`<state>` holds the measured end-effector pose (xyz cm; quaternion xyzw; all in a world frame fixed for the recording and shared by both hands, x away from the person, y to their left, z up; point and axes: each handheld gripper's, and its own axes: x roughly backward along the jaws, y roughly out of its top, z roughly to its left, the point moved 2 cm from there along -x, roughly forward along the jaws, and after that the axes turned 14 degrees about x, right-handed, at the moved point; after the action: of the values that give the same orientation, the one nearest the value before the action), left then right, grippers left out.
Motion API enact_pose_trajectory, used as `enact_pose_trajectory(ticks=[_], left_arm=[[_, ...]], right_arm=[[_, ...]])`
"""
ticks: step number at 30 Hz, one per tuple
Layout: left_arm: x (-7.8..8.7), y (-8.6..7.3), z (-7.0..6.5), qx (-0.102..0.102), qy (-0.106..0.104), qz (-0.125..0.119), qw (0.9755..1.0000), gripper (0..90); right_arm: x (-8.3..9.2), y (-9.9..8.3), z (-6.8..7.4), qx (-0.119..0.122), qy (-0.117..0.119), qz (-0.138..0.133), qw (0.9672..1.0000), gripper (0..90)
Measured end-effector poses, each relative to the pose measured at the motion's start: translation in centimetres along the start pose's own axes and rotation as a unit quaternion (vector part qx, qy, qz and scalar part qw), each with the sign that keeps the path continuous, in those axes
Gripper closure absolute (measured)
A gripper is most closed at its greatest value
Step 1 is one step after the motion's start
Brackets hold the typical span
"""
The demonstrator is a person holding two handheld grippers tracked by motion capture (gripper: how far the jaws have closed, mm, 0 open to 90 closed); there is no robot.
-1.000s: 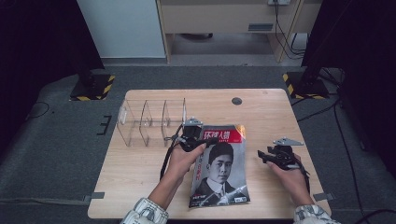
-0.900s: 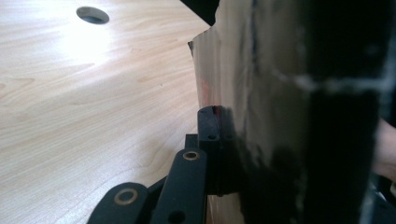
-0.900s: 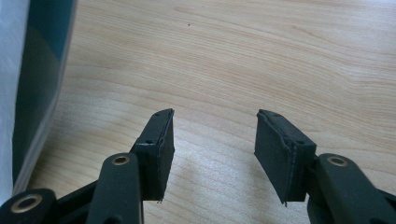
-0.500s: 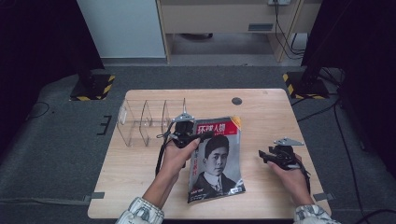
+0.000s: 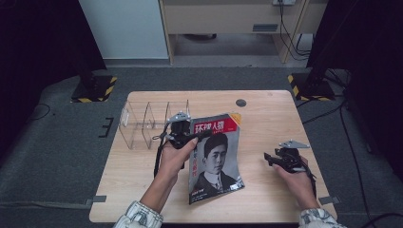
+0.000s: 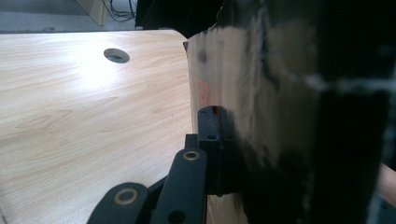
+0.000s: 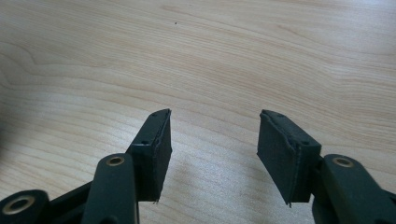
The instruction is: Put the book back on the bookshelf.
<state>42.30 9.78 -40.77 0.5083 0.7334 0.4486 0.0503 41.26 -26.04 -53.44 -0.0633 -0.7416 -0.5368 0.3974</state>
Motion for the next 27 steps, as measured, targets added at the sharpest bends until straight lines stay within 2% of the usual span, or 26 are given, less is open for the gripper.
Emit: enact_pose_trajectory(ticks=[27], left_arm=[[4.1, 0.4, 0.0, -0.002, -0.002, -0.034, 0.9994, 86.6]], right_arm=[[0.0, -0.1, -0.3, -0.003, -0.011, 0.003, 0.9999, 43.4]])
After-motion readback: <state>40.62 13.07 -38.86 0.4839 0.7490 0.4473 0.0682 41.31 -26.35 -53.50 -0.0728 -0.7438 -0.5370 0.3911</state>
